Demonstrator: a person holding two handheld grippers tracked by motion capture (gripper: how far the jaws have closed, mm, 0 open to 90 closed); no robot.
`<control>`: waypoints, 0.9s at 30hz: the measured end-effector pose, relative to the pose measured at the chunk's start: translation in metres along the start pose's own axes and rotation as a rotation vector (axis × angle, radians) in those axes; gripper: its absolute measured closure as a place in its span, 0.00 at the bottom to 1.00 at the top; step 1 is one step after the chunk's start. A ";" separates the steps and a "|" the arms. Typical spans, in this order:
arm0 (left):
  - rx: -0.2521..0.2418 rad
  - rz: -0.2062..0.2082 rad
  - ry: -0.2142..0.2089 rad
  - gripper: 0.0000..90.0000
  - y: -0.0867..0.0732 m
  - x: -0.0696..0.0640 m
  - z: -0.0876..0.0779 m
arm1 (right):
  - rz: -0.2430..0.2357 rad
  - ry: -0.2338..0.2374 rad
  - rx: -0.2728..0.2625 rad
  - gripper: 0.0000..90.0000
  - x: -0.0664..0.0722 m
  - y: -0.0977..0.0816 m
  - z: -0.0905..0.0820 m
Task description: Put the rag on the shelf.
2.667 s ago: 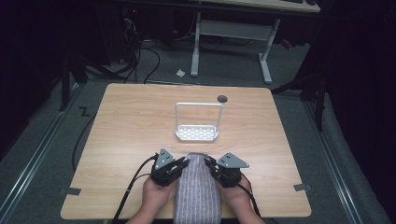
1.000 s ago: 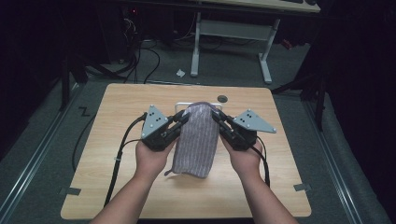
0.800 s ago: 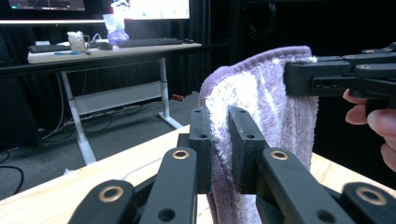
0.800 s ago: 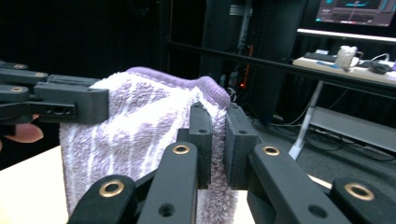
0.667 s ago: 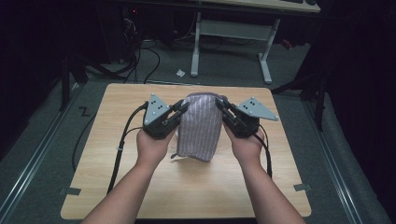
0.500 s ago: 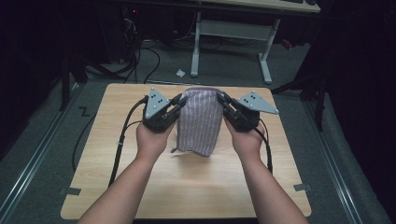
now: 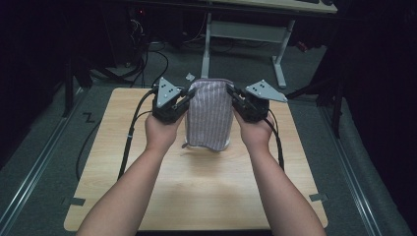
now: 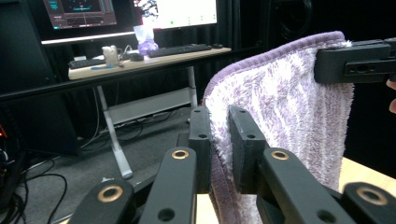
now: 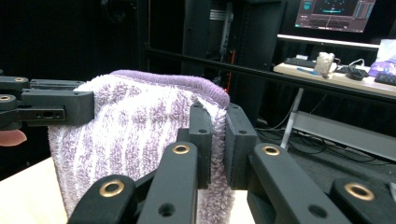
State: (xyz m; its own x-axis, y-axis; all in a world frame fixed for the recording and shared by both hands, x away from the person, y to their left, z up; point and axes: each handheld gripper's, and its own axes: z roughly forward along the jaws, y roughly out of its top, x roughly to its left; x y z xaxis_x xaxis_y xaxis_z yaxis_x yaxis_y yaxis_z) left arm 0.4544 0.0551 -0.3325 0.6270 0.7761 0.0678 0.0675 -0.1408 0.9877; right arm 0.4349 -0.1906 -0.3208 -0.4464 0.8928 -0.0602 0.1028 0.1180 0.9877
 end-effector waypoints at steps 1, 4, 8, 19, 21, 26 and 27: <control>0.003 -0.004 0.000 0.89 0.001 0.002 0.004 | 0.005 -0.003 -0.001 0.93 -0.002 0.001 0.003; 0.028 0.035 0.027 0.89 0.006 0.009 0.021 | 0.020 -0.011 0.020 0.93 -0.014 0.002 0.019; 0.071 0.013 0.045 0.89 0.005 0.016 0.038 | 0.005 -0.014 0.073 0.93 -0.024 -0.001 0.038; 0.193 -0.053 0.065 0.88 -0.008 0.032 0.073 | 0.056 -0.017 0.188 0.92 -0.042 -0.013 0.077; 0.218 -0.043 0.062 0.88 -0.011 0.033 0.076 | 0.069 -0.004 0.227 0.92 -0.046 -0.020 0.082; 0.261 -0.042 0.064 0.88 -0.020 0.035 0.081 | 0.051 0.000 0.265 0.92 -0.048 -0.028 0.088; 0.268 -0.052 0.067 0.88 -0.023 0.035 0.083 | 0.043 -0.004 0.272 0.92 -0.047 -0.029 0.089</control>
State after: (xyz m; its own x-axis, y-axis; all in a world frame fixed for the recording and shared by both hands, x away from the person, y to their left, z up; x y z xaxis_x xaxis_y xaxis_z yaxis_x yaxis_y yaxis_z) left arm 0.5390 0.0346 -0.3643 0.5651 0.8242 0.0357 0.3067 -0.2501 0.9184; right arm 0.5322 -0.1968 -0.3593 -0.4333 0.9010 -0.0200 0.3567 0.1919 0.9143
